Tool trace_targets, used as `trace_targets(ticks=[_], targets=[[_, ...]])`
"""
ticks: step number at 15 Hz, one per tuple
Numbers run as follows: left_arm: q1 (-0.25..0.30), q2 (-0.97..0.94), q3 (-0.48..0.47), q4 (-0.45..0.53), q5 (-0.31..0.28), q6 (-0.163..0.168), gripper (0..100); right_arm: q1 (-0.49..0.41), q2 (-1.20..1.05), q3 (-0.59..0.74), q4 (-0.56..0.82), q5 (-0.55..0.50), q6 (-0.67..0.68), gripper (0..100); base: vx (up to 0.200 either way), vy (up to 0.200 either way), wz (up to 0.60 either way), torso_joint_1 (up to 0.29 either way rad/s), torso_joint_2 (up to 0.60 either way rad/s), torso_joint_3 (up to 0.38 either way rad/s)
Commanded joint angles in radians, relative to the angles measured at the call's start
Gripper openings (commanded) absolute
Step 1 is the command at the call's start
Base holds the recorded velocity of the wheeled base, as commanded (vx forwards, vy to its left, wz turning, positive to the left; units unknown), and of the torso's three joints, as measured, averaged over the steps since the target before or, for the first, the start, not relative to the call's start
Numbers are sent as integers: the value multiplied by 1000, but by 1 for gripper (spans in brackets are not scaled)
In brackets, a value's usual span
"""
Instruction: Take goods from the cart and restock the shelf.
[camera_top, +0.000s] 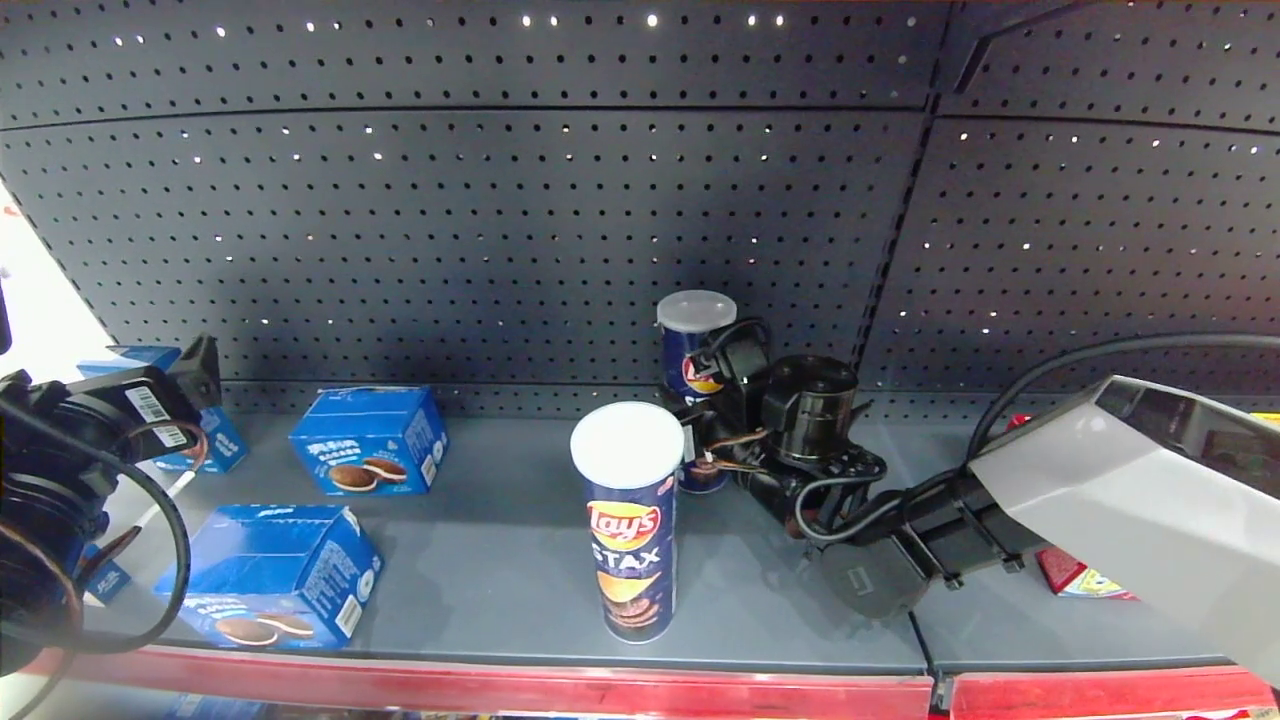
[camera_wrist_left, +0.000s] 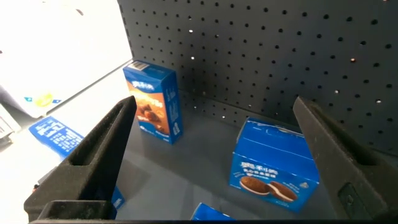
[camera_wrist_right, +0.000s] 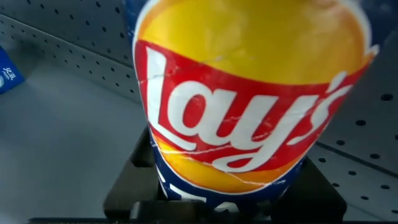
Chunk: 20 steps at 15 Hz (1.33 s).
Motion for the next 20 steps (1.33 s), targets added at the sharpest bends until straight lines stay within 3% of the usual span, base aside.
trace_targets(ticks=[1, 10, 11, 20], targets=[[0, 0, 0, 0, 0, 1, 100, 7, -2, 5, -1, 0, -1, 0, 0, 0, 0, 0, 0, 0], [-2, -15, 0, 0, 2, 1, 100, 9, 8, 4, -10, -26, -4, 0, 0, 0, 0, 0, 0, 0], [-2, -15, 0, 0, 2, 1, 100, 9, 8, 4, -9, -29, -4, 100, 0, 0, 0, 0, 0, 0], [-2, -15, 0, 0, 0, 1, 100, 10, -50, 48, -9, -44, -4, 100, 0, 0, 0, 0, 0, 0]])
